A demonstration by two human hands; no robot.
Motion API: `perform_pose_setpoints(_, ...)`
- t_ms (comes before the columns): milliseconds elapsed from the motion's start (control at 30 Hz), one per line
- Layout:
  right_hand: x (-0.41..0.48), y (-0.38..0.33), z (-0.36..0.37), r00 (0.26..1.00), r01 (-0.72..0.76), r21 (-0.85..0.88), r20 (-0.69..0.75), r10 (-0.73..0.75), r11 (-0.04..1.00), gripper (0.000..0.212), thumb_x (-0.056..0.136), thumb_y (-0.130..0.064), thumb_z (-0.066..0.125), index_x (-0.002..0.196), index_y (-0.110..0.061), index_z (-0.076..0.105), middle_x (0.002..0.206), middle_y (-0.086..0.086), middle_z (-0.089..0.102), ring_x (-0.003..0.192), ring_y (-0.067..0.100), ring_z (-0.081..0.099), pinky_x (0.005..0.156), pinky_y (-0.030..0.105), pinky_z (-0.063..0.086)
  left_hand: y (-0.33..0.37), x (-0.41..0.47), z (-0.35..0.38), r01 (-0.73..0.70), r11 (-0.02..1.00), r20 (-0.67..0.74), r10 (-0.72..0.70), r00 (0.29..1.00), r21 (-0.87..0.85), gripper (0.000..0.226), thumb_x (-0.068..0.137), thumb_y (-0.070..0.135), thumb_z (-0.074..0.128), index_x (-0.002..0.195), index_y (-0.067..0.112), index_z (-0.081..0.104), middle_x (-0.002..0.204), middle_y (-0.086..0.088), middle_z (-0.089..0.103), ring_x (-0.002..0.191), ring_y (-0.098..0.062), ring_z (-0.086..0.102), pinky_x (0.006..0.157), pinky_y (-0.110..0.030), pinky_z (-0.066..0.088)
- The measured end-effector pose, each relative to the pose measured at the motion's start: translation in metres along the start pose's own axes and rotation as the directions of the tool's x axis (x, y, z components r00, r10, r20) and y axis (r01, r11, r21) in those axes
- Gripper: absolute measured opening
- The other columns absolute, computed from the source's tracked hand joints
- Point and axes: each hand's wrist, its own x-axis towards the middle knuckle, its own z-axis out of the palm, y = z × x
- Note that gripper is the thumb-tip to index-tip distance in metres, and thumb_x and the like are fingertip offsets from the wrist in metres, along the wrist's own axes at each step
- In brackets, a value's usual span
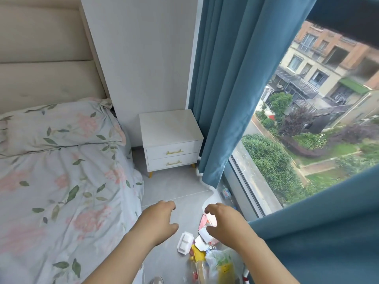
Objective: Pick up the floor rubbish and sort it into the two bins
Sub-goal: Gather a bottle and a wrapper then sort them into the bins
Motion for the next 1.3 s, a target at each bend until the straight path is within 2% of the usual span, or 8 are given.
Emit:
perform_pose_setpoints(167, 0.035, -0.017, -0.014, 1.0, -0.012, -0.01, -0.003, 0.012, 1.0, 0.045, 0.086, -0.026, 0.059, 0.13, -0.023, 0.051, 0.127, -0.003, 0.056, 0.111, 0.017, 0.056, 0.088, 0.027, 0.045, -0.02, 0.029, -0.024, -0.032, 0.999, -0.007, 0.032, 0.999, 0.004, 0.044, 0.086, 0.038, 0.054, 0.127, 0.022, 0.048, 0.125, 0.001, 0.053, 0.112, -0.019, 0.054, 0.093, -0.03, 0.045)
perform_pose_setpoints(367, 0.091, -0.028, -0.037, 1.0, -0.018, -0.025, -0.021, 0.018, 1.0, 0.045, 0.086, -0.023, 0.059, 0.131, -0.022, 0.052, 0.128, -0.003, 0.056, 0.112, 0.018, 0.055, 0.085, 0.027, 0.044, -0.038, 0.079, -0.057, -0.061, 0.998, -0.014, 0.061, 0.998, 0.026, 0.041, 0.086, 0.036, 0.055, 0.124, 0.02, 0.049, 0.123, -0.001, 0.054, 0.111, -0.021, 0.054, 0.092, -0.03, 0.045)
perform_pose_setpoints(500, 0.135, -0.028, -0.055, 0.998, -0.03, -0.014, -0.049, 0.029, 0.999, 0.046, 0.085, -0.023, 0.058, 0.131, -0.023, 0.052, 0.128, -0.004, 0.056, 0.116, 0.018, 0.054, 0.089, 0.027, 0.045, -0.042, 0.127, -0.083, -0.078, 0.996, -0.03, 0.079, 0.996, 0.05, 0.044, 0.087, 0.035, 0.055, 0.127, 0.02, 0.048, 0.126, 0.0, 0.053, 0.115, -0.021, 0.053, 0.093, -0.029, 0.044)
perform_pose_setpoints(667, 0.191, -0.014, -0.084, 0.995, -0.055, 0.012, -0.082, 0.055, 0.998, 0.045, 0.084, -0.024, 0.059, 0.129, -0.023, 0.053, 0.131, -0.005, 0.054, 0.115, 0.016, 0.055, 0.087, 0.027, 0.045, -0.033, 0.192, -0.118, -0.114, 0.986, -0.019, 0.117, 0.993, 0.12, 0.037, 0.086, 0.034, 0.053, 0.119, 0.017, 0.05, 0.12, -0.002, 0.054, 0.109, -0.024, 0.054, 0.09, -0.031, 0.045)
perform_pose_setpoints(800, 0.227, 0.003, -0.104, 0.989, -0.116, 0.046, -0.083, 0.119, 0.992, 0.045, 0.083, -0.023, 0.058, 0.128, -0.022, 0.054, 0.127, -0.003, 0.056, 0.11, 0.019, 0.058, 0.076, 0.024, 0.04, -0.02, 0.244, -0.142, -0.15, 0.977, 0.009, 0.151, 0.989, 0.149, 0.035, 0.085, 0.032, 0.052, 0.117, 0.017, 0.05, 0.117, 0.0, 0.054, 0.107, -0.023, 0.054, 0.089, -0.033, 0.047)
perform_pose_setpoints(1067, 0.267, 0.038, -0.133, 0.952, -0.268, 0.142, -0.113, 0.284, 0.953, 0.044, 0.082, -0.022, 0.058, 0.126, -0.025, 0.055, 0.12, -0.002, 0.058, 0.105, 0.021, 0.059, 0.08, 0.028, 0.046, 0.015, 0.323, -0.169, -0.312, 0.935, 0.111, 0.297, 0.949, 0.169, 0.033, 0.084, 0.033, 0.053, 0.114, 0.019, 0.052, 0.114, 0.003, 0.055, 0.104, -0.02, 0.054, 0.088, -0.032, 0.046)
perform_pose_setpoints(1167, 0.273, 0.048, -0.138, 0.923, -0.34, 0.205, -0.113, 0.367, 0.918, 0.046, 0.081, -0.023, 0.059, 0.126, -0.027, 0.054, 0.121, -0.003, 0.058, 0.108, 0.02, 0.058, 0.083, 0.028, 0.047, 0.032, 0.352, -0.179, -0.384, 0.904, 0.15, 0.36, 0.921, 0.189, 0.03, 0.085, 0.034, 0.053, 0.11, 0.018, 0.052, 0.113, 0.003, 0.055, 0.101, -0.02, 0.055, 0.085, -0.031, 0.046)
perform_pose_setpoints(1300, 0.276, 0.06, -0.138, 0.845, -0.467, 0.296, -0.13, 0.519, 0.833, 0.045, 0.08, -0.023, 0.057, 0.124, -0.029, 0.055, 0.119, -0.004, 0.058, 0.108, 0.018, 0.057, 0.083, 0.028, 0.047, 0.059, 0.388, -0.187, -0.533, 0.815, 0.241, 0.483, 0.842, 0.228, 0.027, 0.085, 0.033, 0.053, 0.106, 0.016, 0.053, 0.108, 0.001, 0.056, 0.098, -0.02, 0.055, 0.077, -0.029, 0.043)
